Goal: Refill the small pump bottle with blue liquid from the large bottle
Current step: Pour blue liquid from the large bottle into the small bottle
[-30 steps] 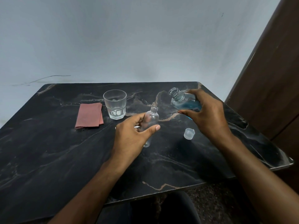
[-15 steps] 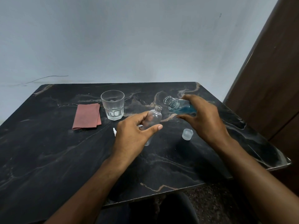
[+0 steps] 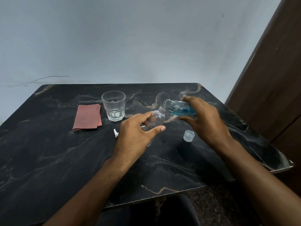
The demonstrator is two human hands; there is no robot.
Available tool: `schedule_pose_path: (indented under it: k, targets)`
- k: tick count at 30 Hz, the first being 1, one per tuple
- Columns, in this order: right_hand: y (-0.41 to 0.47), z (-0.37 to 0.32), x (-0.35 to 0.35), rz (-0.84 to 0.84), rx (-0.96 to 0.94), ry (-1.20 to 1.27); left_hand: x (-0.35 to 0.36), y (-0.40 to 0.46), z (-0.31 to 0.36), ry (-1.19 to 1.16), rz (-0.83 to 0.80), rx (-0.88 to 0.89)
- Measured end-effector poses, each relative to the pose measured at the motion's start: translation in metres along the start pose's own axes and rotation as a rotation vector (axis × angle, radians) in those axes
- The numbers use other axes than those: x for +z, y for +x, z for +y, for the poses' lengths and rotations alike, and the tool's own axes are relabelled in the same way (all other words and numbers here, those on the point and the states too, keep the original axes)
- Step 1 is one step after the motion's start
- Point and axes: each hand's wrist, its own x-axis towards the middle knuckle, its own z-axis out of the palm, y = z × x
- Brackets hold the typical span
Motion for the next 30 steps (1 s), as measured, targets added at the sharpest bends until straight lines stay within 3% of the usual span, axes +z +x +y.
schedule_pose_path:
  k: [30]
  targets:
    - [0.005,-0.001,-0.013,-0.035,-0.161,-0.161,-0.003,0.002,-0.002,0.028,-0.002,0.005]
